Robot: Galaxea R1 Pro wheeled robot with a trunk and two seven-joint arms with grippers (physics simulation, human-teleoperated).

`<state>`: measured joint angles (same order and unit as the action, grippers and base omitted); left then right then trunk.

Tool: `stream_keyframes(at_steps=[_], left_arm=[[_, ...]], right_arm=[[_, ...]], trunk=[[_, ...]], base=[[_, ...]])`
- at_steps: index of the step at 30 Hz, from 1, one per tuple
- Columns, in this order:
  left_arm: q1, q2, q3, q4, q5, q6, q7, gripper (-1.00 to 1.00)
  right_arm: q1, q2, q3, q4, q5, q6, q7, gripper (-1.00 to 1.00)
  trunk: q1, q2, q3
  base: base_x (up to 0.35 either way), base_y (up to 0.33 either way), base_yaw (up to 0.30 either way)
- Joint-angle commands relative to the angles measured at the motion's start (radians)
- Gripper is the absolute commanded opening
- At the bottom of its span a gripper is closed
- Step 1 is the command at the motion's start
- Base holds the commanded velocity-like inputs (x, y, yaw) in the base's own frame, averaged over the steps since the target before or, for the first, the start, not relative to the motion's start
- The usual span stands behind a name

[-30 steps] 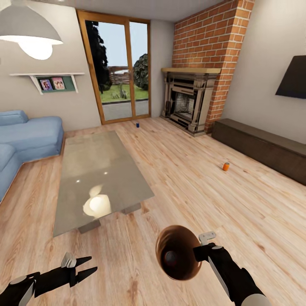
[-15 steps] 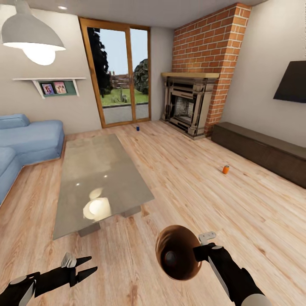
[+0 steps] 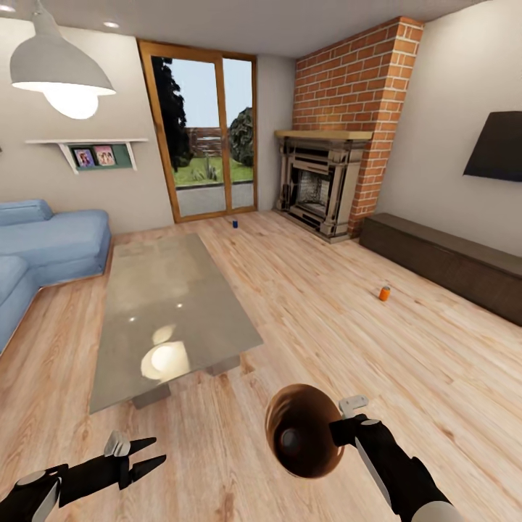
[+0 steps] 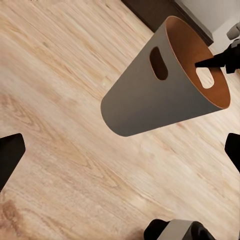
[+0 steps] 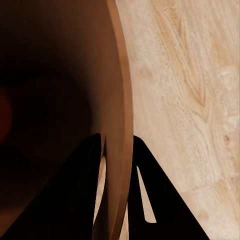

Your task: Put the three can of soda from the living room inside the tash can in the kitchen.

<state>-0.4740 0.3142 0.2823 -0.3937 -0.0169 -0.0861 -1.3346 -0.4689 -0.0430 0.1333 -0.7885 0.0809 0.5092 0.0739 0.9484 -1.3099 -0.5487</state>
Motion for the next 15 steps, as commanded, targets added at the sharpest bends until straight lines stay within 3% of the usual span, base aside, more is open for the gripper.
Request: stream_keyframes(at_steps=[1,9,15], left_arm=[[0.0,0.0,0.0,0.0,0.0,0.0,0.0,1.0],[0.0,0.0,0.0,0.0,0.0,0.0,0.0,1.0],[0.0,0.0,0.0,0.0,0.0,0.0,0.0,1.0]], right_arm=[[0.0,0.0,0.0,-0.001,-0.004,0.0,0.004,-1.0],[0.0,0.0,0.0,-0.001,-0.004,0.0,0.004,-1.0],[0.0,0.0,0.0,0.0,-0.004,0.0,0.004,-1.0]], trunk=[[0.0,0.0,0.001],[0.0,0.0,0.003],[0.0,0.0,0.008]], base=[[0.051,-0.083,0.0],[0.178,-0.19,-0.017],[0.24,-0.248,-0.142]])
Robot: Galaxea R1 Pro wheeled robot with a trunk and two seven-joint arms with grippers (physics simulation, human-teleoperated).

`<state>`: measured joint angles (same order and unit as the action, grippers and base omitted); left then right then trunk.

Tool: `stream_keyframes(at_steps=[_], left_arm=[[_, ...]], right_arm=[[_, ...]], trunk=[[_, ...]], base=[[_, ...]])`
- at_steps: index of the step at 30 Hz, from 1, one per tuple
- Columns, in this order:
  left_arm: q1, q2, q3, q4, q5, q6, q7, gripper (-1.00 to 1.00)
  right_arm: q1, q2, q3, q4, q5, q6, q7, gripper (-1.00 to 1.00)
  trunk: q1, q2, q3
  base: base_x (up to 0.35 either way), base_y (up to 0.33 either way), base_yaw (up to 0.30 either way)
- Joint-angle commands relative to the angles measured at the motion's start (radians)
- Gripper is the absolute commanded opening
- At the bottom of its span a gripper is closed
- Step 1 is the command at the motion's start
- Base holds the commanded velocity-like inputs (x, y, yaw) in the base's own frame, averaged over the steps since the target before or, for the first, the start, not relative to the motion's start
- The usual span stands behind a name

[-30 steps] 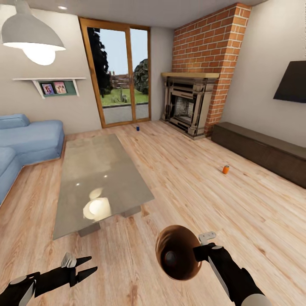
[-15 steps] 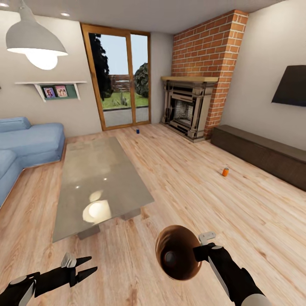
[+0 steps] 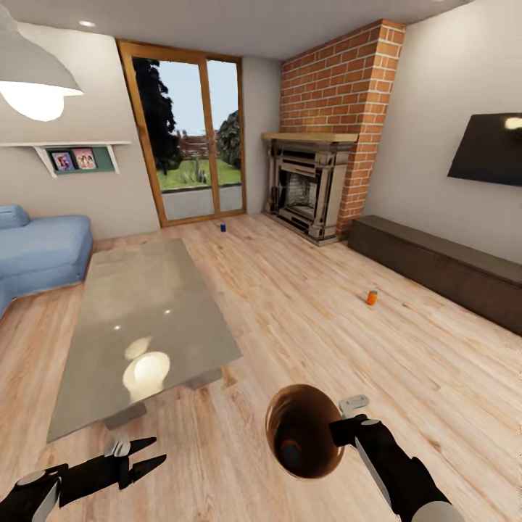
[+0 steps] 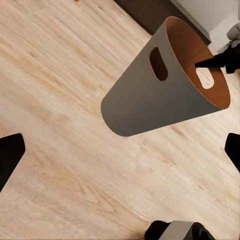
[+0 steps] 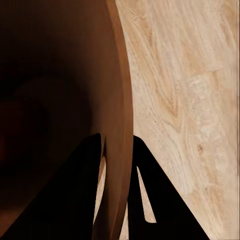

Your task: Put the three can of soda from the living room inside the tash can in the kitchen.

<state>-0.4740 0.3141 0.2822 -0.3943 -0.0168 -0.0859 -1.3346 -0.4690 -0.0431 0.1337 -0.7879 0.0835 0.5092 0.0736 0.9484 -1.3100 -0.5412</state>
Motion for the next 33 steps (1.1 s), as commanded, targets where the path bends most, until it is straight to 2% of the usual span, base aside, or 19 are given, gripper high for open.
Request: stream_keyframes(at_steps=[1,27,33], left_arm=[[0.0,0.0,0.0,0.0,0.0,0.0,0.0,1.0],[0.0,0.0,0.0,0.0,0.0,0.0,0.0,1.0],[0.0,0.0,0.0,0.0,0.0,0.001,0.0,1.0]], right_arm=[[0.0,0.0,0.0,-0.001,-0.007,0.0,0.005,-1.0],[0.0,0.0,0.0,-0.001,-0.007,0.0,0.005,-1.0],[0.0,0.0,0.0,-0.001,-0.007,0.0,0.005,-1.0]], trunk=[[0.0,0.0,0.001],[0.0,0.0,0.031],[0.0,0.0,0.037]], base=[[0.243,-0.254,-0.179],[0.267,-0.255,-0.194],[0.325,-0.112,-0.196]])
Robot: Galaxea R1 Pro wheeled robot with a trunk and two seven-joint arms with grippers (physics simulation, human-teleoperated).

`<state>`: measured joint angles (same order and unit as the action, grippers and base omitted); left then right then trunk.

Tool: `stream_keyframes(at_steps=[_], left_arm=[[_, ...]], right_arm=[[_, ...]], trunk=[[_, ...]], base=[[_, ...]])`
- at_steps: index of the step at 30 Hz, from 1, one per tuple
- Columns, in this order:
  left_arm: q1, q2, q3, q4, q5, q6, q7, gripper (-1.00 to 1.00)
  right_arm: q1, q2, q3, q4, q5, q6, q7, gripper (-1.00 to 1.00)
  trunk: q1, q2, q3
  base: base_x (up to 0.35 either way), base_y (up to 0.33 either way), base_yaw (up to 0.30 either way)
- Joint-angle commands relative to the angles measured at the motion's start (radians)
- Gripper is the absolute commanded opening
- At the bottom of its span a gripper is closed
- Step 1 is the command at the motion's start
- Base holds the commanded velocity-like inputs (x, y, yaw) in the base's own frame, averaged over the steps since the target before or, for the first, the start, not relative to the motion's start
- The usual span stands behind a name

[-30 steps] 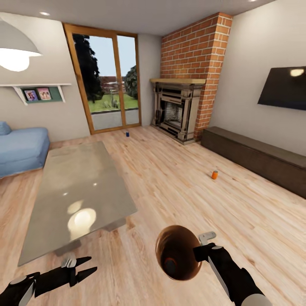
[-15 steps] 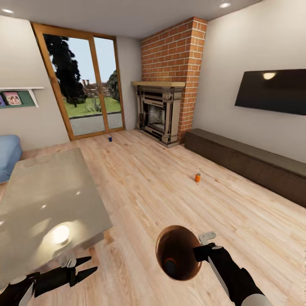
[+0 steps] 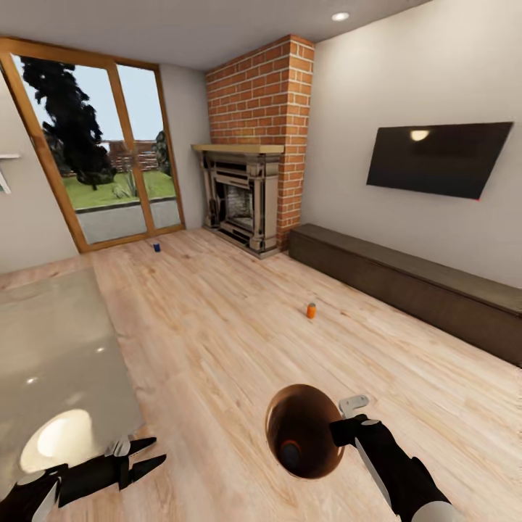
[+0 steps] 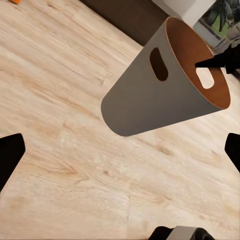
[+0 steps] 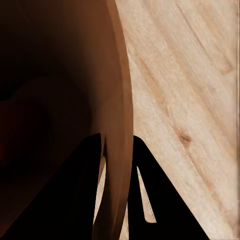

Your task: Put the three can of soda from the living room inside the tash can in the kitchen.

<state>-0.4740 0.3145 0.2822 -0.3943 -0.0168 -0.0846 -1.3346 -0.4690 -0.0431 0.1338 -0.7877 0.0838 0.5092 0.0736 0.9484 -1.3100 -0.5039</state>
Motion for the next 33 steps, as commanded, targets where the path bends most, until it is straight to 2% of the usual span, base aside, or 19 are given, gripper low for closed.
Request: stream_keyframes(at_steps=[1,19,33], left_arm=[[0.0,0.0,0.0,0.0,0.0,0.0,0.0,1.0],[0.0,0.0,0.0,0.0,0.0,0.0,0.0,1.0],[0.0,0.0,0.0,0.0,0.0,0.003,0.0,1.0]], right_arm=[[0.0,0.0,0.0,-0.001,-0.007,0.0,0.005,-1.0],[0.0,0.0,0.0,-0.001,-0.007,0.0,0.005,-1.0],[0.0,0.0,0.002,-0.001,-0.007,0.0,0.005,-1.0]], trunk=[[0.0,0.0,0.001],[0.0,0.0,0.022],[0.0,0.0,0.027]], base=[[0.34,-0.032,-0.196],[0.345,-0.004,-0.195],[0.346,0.007,-0.094]])
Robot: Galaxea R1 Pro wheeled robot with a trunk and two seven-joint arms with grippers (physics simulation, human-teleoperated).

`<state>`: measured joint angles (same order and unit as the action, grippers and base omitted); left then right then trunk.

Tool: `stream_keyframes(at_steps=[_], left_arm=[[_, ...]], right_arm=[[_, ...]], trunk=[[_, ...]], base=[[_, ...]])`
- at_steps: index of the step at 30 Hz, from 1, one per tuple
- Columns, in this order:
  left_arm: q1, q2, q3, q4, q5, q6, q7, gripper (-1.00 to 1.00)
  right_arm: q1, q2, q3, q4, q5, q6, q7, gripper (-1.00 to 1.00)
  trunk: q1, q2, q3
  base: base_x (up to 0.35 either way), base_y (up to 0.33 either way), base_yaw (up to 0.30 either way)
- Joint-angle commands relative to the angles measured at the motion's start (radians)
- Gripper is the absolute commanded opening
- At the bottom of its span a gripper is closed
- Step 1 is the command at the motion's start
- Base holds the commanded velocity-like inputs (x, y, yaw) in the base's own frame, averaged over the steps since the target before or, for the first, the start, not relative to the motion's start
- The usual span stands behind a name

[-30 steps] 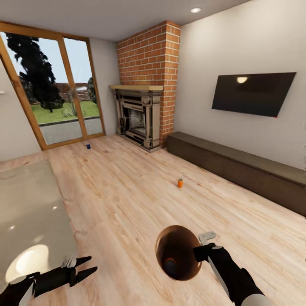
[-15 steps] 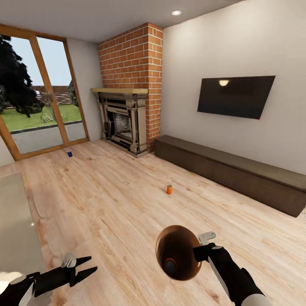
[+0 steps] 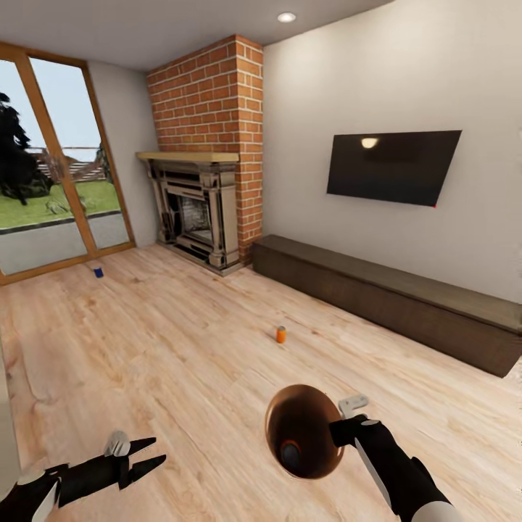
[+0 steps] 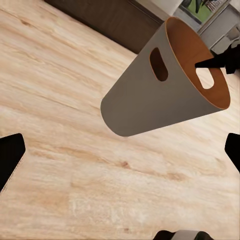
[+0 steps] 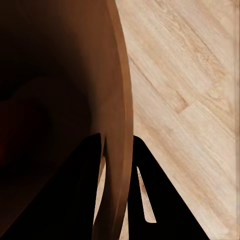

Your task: Put the three can of soda from the living room inside the tash can in the kitchen.

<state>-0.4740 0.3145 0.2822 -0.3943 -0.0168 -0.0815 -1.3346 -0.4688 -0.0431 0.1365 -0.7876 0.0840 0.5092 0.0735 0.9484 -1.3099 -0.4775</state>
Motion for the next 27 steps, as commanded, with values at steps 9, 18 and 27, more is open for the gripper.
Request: stream_keyframes(at_steps=[9,18,27], left_arm=[[0.0,0.0,0.0,0.0,0.0,0.0,0.0,1.0],[0.0,0.0,0.0,0.0,0.0,0.0,0.0,1.0],[0.0,0.0,0.0,0.0,0.0,0.0,0.0,1.0]], right_arm=[[-0.001,0.0,0.0,-0.001,-0.007,0.0,0.005,-1.0],[0.0,0.0,0.0,-0.001,-0.007,0.0,0.005,-1.0],[-0.001,0.0,-0.001,-0.001,-0.007,0.0,0.005,-1.0]], trunk=[[0.0,0.0,0.005],[0.0,0.0,0.01],[0.0,0.0,0.017]], base=[[0.346,0.08,-0.239],[0.346,0.087,-0.253],[0.346,0.086,-0.25]])
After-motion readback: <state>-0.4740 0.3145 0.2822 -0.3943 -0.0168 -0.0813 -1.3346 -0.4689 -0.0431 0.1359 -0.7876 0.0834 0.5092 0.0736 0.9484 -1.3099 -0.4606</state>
